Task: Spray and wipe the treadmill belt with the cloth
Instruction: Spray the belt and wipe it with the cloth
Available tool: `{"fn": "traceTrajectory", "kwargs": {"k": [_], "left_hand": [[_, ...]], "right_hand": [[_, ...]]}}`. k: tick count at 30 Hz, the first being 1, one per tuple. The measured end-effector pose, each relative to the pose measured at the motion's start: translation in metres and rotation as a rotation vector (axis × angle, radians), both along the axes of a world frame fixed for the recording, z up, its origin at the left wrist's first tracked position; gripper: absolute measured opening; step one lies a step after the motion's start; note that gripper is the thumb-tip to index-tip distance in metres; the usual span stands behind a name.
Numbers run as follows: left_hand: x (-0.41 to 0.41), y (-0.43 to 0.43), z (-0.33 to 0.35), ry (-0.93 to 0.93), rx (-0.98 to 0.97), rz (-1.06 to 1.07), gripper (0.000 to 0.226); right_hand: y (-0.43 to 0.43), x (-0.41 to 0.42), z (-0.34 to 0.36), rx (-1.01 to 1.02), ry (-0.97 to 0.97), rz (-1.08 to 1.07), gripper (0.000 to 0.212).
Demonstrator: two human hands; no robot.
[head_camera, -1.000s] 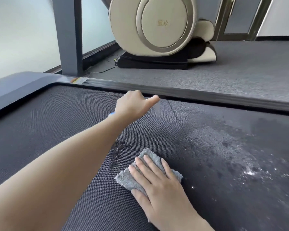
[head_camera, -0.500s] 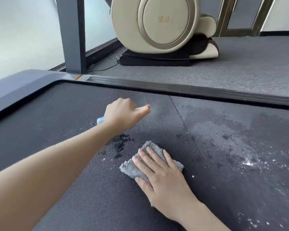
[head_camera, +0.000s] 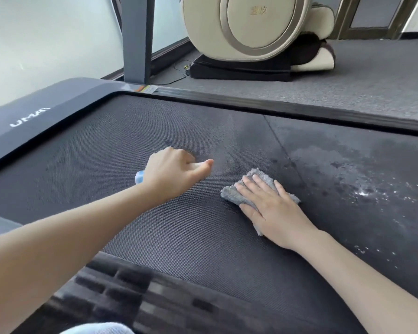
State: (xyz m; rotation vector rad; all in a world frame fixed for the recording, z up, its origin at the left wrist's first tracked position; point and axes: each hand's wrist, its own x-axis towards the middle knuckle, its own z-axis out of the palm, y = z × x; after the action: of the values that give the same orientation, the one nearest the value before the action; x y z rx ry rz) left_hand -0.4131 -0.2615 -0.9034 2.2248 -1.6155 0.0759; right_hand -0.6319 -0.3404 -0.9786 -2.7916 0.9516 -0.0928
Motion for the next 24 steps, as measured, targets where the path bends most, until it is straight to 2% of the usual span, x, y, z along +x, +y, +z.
{"fn": "traceTrajectory", "kwargs": {"k": [2,5,7,11,16,19,24], "left_hand": [[-0.004,0.011,-0.004,0.000,0.053,-0.027,0.067],[-0.003,0.022,-0.005,-0.005,0.162,-0.053,0.070],[0.000,0.030,-0.005,-0.018,0.203,-0.060,0.076],[-0.001,0.056,-0.008,-0.077,0.132,-0.084,0.074],[0.007,0.079,-0.010,-0.117,0.177,-0.135,0.069],[0.015,0.086,-0.009,-0.116,0.248,-0.141,0.075],[0.030,0.098,-0.006,-0.072,0.210,-0.145,0.080]], "right_hand": [[0.000,-0.014,-0.002,-0.002,0.004,-0.036,0.078],[-0.001,-0.030,-0.002,0.001,0.015,-0.092,0.062],[-0.001,-0.036,-0.002,0.006,0.015,-0.106,0.060],[0.000,-0.037,-0.003,0.002,-0.010,-0.112,0.078],[-0.001,-0.036,-0.004,0.014,-0.020,-0.115,0.073],[-0.002,-0.032,-0.003,0.019,-0.003,-0.143,0.057],[-0.011,-0.012,-0.001,0.031,0.016,-0.202,0.054]]}}
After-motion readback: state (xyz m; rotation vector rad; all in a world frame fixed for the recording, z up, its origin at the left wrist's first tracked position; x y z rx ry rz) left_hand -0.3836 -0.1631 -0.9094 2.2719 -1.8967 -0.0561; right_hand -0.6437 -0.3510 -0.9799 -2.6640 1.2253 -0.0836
